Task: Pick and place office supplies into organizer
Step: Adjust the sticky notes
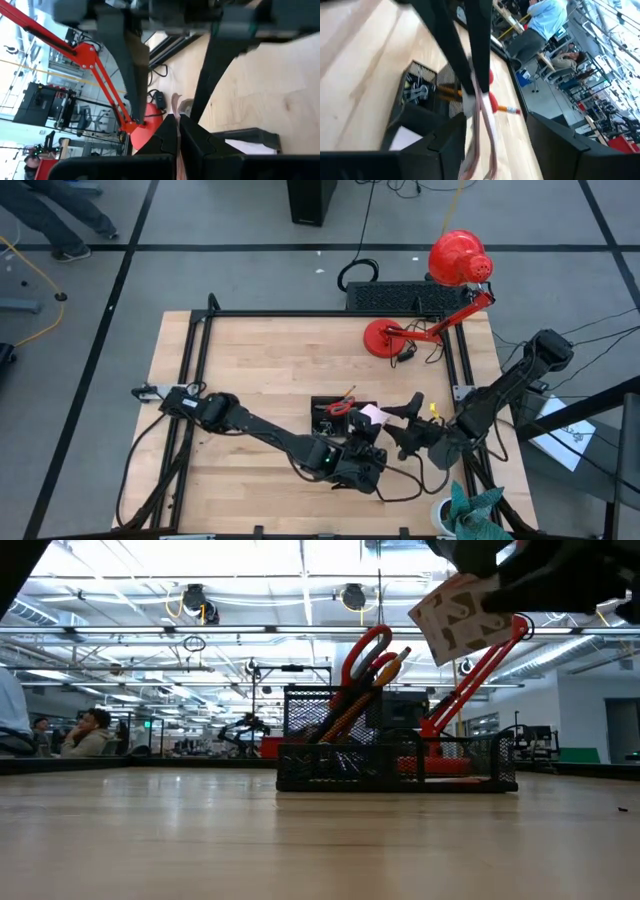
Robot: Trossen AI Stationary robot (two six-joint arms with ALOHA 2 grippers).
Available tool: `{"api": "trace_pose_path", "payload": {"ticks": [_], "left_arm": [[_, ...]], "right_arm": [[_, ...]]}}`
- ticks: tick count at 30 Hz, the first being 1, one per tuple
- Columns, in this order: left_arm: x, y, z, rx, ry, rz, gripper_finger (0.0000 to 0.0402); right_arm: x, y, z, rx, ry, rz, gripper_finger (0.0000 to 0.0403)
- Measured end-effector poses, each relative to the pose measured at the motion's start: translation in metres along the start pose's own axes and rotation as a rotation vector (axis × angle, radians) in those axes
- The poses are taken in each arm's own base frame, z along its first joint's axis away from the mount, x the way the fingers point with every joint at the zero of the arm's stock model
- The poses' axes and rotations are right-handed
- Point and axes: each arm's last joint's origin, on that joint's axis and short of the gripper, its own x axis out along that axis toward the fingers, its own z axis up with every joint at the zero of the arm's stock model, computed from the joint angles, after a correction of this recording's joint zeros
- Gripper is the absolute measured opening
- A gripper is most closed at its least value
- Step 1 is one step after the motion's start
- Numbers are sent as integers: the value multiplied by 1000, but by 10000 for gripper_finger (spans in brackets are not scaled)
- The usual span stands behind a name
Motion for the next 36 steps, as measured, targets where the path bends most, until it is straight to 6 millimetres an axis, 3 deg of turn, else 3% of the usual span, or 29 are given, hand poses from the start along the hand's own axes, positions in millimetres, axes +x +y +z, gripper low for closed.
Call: {"api": "trace_pose_path", "payload": {"ticks": [10,13,17,23,31,36], "left_arm": [[-4,0,6,-23,-45,-4,11],[-4,-1,6,-23,-52,-30,5],[-4,-2,6,-42,-67,-69,13],[-10,-4,5,31,-34,-8,34],[-59,-22,0,226,116,389,64],[-100,-17,-17,160,71,373,71]], "right_arm": [[7,-2,-9,13,60,39,142],[7,-2,-8,12,57,40,101],[7,-1,-5,-3,30,86,17],[7,-1,-4,14,24,86,5],[12,-3,-7,96,54,65,3],[19,6,-9,109,103,8,2]]}}
